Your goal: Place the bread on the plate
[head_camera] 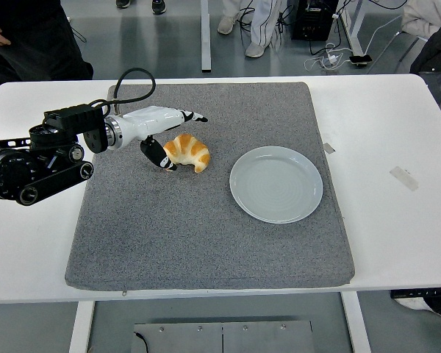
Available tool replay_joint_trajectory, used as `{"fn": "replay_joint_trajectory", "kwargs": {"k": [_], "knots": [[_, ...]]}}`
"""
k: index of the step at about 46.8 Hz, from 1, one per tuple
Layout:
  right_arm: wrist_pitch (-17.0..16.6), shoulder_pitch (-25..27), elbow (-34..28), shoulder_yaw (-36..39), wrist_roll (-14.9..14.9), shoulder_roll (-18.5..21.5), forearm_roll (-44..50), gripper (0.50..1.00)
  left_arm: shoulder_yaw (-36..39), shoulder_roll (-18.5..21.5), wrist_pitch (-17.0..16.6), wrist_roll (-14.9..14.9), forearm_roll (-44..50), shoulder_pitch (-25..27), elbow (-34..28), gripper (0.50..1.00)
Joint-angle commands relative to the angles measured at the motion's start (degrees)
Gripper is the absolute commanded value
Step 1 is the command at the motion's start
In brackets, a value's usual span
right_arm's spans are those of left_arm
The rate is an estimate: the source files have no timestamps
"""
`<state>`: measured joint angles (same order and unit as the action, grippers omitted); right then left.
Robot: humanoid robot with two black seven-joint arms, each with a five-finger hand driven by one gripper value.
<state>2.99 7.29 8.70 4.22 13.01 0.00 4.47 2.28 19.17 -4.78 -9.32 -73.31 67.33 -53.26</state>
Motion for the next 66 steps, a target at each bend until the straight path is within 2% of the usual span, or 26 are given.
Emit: {"fn": "replay_joint_trajectory", "kwargs": {"k": [1,9,27,48,66], "knots": [[0.0,0.0,0.0,0.0,0.0,0.0,0.0,1.000,0.6,-1.2,-0.3,0.0,-0.1,-0.3,1.7,0.978],[0.0,0.0,0.0,0.0,0.0,0.0,-0.1,1.000,1.2,-3.0,-1.8,-0.1,0.0,-0.6,3.9,0.978],[0.0,0.0,0.0,0.0,0.0,0.0,-0.1,1.000,1.2,-7.3,-2.2,-0.1,0.0,-1.7,8.4,0.977],[0.0,0.0,0.0,0.0,0.0,0.0,0.0,1.000,1.3,-8.8,-3.6,-0.1,-0.1,-1.6,11.4,0.977],[0.0,0.0,0.0,0.0,0.0,0.0,0.0,1.000,5.7,-9.5,-7.3,-0.1,0.3,-1.4,13.0,0.975]]}}
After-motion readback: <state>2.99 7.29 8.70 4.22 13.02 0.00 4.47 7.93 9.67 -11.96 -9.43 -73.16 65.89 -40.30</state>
